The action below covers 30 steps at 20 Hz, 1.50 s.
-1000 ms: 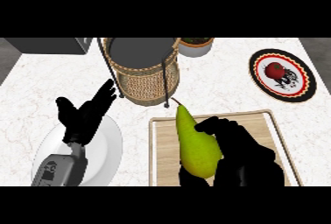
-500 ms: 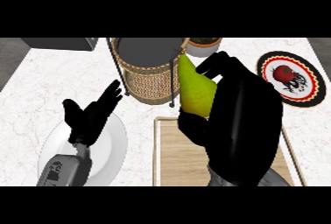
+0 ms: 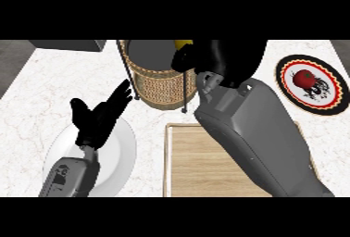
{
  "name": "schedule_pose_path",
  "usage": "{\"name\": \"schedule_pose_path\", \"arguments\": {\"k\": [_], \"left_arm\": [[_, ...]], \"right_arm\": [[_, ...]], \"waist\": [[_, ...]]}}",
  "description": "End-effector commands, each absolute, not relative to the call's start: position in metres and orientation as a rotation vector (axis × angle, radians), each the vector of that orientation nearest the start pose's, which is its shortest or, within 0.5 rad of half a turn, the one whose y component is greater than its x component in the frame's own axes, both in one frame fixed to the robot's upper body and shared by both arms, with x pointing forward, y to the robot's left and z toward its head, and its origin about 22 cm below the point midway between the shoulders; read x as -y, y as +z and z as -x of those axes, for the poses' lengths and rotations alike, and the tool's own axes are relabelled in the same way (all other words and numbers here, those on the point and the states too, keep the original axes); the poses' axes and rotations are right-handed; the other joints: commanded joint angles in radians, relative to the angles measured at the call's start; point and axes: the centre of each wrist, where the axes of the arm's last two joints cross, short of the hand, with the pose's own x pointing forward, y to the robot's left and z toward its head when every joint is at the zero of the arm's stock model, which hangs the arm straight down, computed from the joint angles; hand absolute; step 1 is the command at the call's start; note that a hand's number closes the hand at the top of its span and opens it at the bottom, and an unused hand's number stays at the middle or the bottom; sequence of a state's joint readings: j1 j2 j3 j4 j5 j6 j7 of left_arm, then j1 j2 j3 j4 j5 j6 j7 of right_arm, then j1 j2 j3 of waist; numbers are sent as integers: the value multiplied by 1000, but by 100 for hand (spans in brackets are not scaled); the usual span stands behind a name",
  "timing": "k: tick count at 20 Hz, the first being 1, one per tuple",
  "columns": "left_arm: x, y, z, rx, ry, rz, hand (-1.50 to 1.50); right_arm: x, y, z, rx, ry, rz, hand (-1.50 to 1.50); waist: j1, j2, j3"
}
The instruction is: Pick the pear from the tray and place it in the tiered basket
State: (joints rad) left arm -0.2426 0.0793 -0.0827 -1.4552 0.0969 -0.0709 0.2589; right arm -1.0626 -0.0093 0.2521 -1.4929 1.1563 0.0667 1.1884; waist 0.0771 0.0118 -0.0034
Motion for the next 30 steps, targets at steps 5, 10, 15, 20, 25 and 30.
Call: {"name": "schedule_pose_path", "arguments": {"k": [5,10,15,20,25,30], "left_arm": [[-191,49,-305,1405,-239,171,0],[-187,38,-303,1426,-237,191,0],[-190,23,-295,1389,-264,201,0],[-182,39,-304,1413,-256,223,0],[-192,31,-299,1406,-254,168,0],[-205,34,-299,1403,-208,171,0]], "right_arm": [[18,266,-372,1353,184,1109,150],[35,263,-386,1450,-16,921,150],[28,244,-407,1533,-1,841,-150],[9,250,-415,1648,-24,840,-150],[5,241,-424,1732,-137,916,-150],[5,258,-428,1685,-396,857,-150]], "waist": [[12,9,2],[41,24,2],[55,26,1],[67,27,0],[40,17,0],[3,2,1]]}}
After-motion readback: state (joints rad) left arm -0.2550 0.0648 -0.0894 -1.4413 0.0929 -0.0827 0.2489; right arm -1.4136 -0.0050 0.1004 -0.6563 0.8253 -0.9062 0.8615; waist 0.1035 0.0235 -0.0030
